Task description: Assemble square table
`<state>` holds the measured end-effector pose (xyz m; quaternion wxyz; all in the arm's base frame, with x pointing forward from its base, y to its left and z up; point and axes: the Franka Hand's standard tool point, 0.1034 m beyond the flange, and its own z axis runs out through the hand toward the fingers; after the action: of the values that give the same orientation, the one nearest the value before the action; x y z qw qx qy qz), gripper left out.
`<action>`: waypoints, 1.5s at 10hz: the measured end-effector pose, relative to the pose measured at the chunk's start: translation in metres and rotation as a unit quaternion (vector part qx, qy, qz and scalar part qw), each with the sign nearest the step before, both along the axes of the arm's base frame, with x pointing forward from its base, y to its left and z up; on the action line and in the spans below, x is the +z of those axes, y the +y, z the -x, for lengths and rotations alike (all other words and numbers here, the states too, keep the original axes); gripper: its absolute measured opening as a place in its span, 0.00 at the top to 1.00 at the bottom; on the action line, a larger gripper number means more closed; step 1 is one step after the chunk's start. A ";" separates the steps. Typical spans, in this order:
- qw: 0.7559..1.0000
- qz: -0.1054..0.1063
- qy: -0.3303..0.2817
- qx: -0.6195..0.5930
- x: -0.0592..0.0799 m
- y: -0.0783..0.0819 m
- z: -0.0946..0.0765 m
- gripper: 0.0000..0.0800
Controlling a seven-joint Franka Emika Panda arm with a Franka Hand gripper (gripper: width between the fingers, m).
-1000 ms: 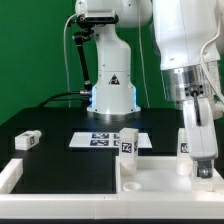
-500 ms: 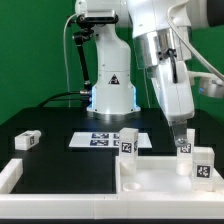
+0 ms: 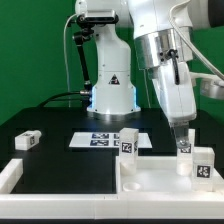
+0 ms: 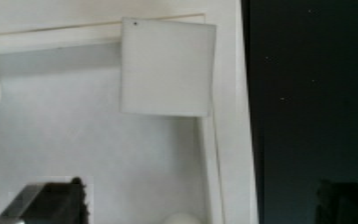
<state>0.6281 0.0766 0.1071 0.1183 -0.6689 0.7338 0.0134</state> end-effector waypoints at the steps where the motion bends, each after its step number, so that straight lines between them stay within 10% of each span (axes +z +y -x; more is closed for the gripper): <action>1: 1.000 0.001 -0.001 0.005 0.000 -0.001 0.000 0.19; 7: 0.961 0.066 -0.053 0.263 0.015 -0.103 0.044 0.19; 11: 0.918 0.085 -0.068 0.382 0.012 -0.101 0.045 0.19; 15: 0.808 0.116 -0.080 0.572 -0.010 -0.176 0.100 0.19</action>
Offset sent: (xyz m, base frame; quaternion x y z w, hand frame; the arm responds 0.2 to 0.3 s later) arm -0.0590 -0.0699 0.0055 0.0018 0.0066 -0.1112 0.9938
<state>0.5277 -0.0989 0.0972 0.0691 -0.9749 0.2029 -0.0600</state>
